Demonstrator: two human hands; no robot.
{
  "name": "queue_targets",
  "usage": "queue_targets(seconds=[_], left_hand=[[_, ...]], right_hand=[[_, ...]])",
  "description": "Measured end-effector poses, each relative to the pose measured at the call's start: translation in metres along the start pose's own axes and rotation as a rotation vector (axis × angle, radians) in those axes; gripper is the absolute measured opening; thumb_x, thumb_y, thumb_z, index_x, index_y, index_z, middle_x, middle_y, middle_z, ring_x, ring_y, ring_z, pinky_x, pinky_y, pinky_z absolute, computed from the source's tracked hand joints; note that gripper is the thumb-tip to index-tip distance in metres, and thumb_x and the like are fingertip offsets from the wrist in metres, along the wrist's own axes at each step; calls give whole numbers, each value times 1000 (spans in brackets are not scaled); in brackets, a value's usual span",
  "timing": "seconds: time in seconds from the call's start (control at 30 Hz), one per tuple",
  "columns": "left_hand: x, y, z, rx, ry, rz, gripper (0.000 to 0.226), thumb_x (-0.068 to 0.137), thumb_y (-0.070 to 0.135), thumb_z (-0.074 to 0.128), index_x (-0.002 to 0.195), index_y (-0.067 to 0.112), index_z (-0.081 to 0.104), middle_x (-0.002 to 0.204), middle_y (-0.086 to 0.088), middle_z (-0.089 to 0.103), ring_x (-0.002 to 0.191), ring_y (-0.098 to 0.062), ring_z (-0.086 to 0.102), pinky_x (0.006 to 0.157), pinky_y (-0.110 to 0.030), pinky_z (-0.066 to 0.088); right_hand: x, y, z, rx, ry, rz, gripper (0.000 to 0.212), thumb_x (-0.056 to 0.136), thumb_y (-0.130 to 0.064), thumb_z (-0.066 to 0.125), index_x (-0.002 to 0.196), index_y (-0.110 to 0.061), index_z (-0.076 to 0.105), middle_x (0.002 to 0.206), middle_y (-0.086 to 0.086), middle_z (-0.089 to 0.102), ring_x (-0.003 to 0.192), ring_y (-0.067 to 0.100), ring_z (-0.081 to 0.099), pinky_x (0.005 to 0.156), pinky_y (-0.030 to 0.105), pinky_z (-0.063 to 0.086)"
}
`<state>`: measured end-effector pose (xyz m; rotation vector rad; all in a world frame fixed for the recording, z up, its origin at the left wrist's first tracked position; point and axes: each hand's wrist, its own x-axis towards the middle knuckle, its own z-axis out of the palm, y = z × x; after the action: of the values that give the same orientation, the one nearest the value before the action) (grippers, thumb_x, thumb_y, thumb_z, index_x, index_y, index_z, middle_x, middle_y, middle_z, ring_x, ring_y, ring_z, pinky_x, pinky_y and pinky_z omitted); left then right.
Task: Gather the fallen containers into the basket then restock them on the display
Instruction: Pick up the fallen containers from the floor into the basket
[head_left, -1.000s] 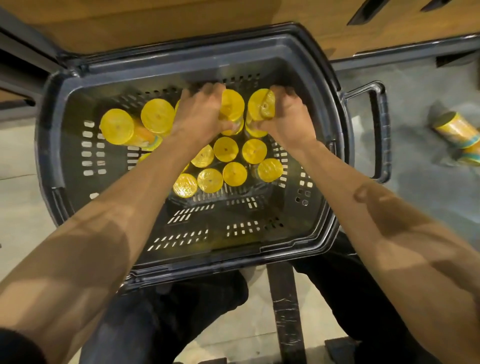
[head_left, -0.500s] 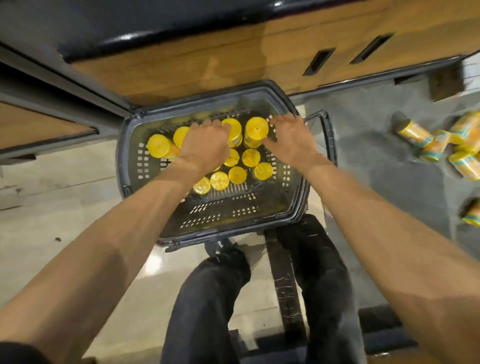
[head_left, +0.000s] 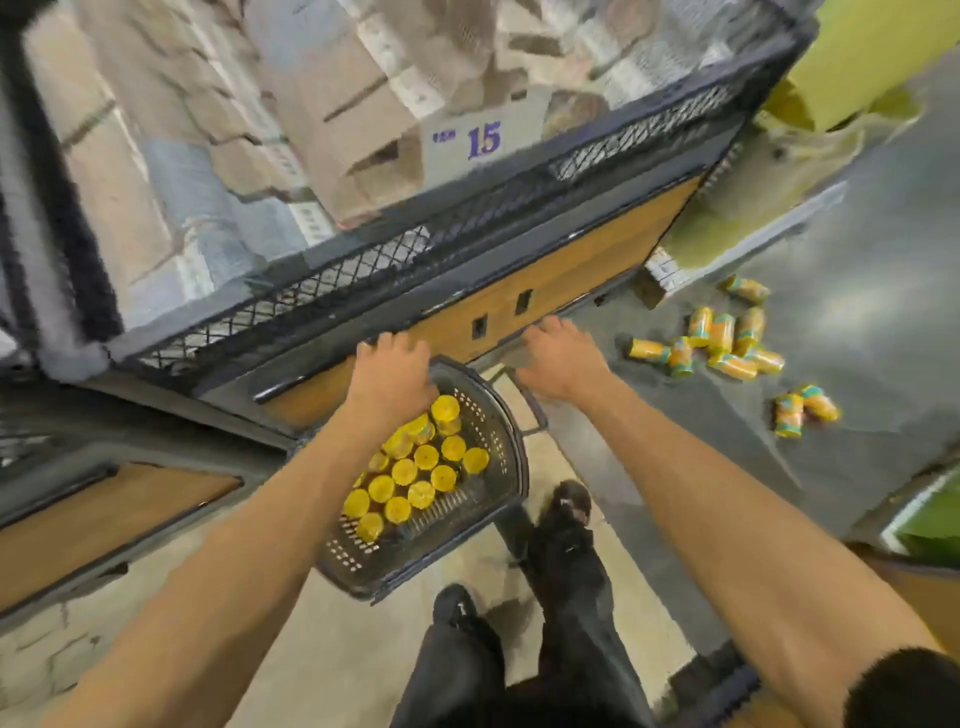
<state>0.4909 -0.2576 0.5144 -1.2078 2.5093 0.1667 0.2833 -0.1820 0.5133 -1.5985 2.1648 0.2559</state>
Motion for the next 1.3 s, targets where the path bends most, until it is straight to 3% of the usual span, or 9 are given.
queue_targets(seconds=[0.23, 0.4, 0.8, 0.93, 1.3], left_hand=[[-12, 74, -115, 37, 165, 191, 51, 91, 46, 53, 132, 15, 47, 135, -11, 50, 129, -33, 40, 103, -52, 36], [1, 139, -162, 57, 182, 270, 54, 91, 45, 52, 136, 17, 44, 138, -11, 48, 132, -34, 38, 106, -54, 34], [34, 340, -209, 142, 150, 462, 56, 91, 47, 51, 137, 17, 40, 137, -12, 47, 128, -34, 42, 99, -47, 37], [38, 412, -211, 172, 153, 525, 58, 92, 48, 51, 141, 19, 39, 140, -11, 47, 130, -33, 41, 99, -45, 37], [69, 548, -224, 195, 153, 665, 51, 90, 45, 52, 132, 16, 50, 127, -10, 58, 118, -31, 52, 91, -43, 43]], right_hand=[[-81, 65, -75, 33, 92, 126, 53, 92, -41, 59, 135, -12, 47, 138, 14, 43, 131, 34, 36, 104, 50, 36], [-125, 133, -101, 73, 120, 206, 52, 90, -37, 58, 135, -12, 48, 139, 14, 41, 132, 34, 36, 104, 49, 36], [-228, 326, -104, 132, 160, 424, 59, 88, -49, 59, 135, -15, 50, 143, 15, 42, 131, 36, 39, 100, 46, 40], [-260, 382, -95, 158, 155, 480, 58, 89, -44, 60, 137, -15, 47, 144, 14, 40, 132, 36, 38, 102, 46, 39], [-301, 498, -79, 253, 180, 640, 60, 90, -52, 57, 138, -17, 48, 140, 12, 43, 131, 33, 39, 103, 45, 38]])
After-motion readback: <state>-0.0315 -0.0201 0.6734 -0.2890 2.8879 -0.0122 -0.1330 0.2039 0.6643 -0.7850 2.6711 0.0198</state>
